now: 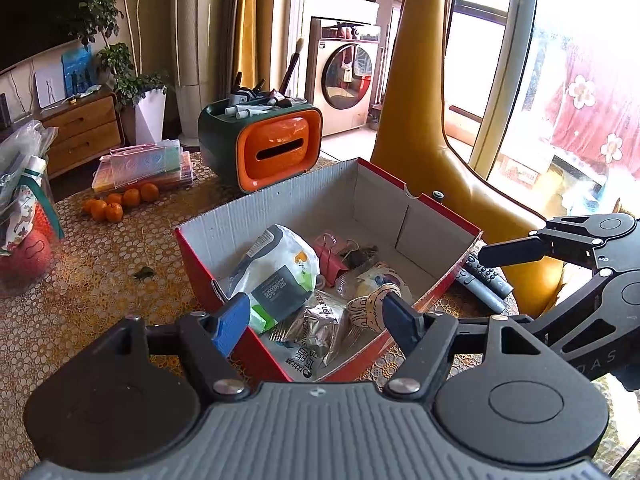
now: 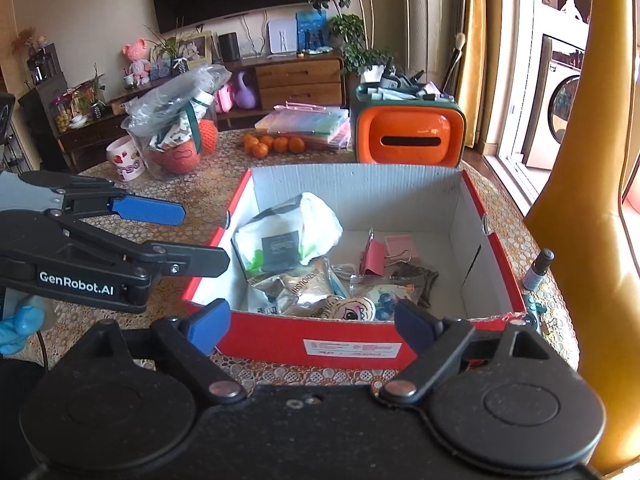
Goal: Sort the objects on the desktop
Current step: 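Withdraw both open tools from the shoebox back over the table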
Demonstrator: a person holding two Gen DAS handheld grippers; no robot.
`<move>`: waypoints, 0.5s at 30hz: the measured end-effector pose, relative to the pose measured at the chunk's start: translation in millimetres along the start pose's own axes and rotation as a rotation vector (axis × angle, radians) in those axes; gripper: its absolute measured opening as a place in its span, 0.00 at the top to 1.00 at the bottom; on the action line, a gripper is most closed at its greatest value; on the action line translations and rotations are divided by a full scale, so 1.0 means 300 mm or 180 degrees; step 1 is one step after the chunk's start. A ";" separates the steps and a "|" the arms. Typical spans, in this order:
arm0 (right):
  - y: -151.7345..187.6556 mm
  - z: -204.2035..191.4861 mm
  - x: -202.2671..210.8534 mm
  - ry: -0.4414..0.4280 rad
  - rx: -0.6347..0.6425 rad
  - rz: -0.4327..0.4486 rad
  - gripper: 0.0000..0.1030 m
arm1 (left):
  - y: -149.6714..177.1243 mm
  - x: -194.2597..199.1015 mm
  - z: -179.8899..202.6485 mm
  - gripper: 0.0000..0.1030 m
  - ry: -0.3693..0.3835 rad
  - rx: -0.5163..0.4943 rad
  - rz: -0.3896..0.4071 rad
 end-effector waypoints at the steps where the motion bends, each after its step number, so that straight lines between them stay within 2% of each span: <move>1: 0.000 -0.004 0.010 -0.0011 0.0001 0.0030 0.13 | 0.005 0.011 -0.001 0.25 -0.0002 -0.0001 0.0016; 11: 0.011 -0.031 0.080 -0.0073 -0.0087 0.0321 0.04 | 0.057 0.083 -0.003 0.18 -0.0021 -0.0022 0.0093; 13: 0.014 -0.038 0.092 -0.0049 -0.0085 0.0358 0.02 | 0.067 0.091 0.001 0.13 -0.0006 -0.0016 0.0102; 15: 0.018 -0.045 0.105 -0.0036 -0.0082 0.0398 0.02 | 0.075 0.100 0.001 0.00 0.0005 0.0022 0.0119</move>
Point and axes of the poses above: each gripper's, at about its wrist camera, not at the fingertips, and x roughly against the way its jaws point, z to its right, y to its underside, the point moved 10 cm from there along -x, roughly the way its jaws point, and after that the axes turned 4 degrees about x, right-handed, at the moved point
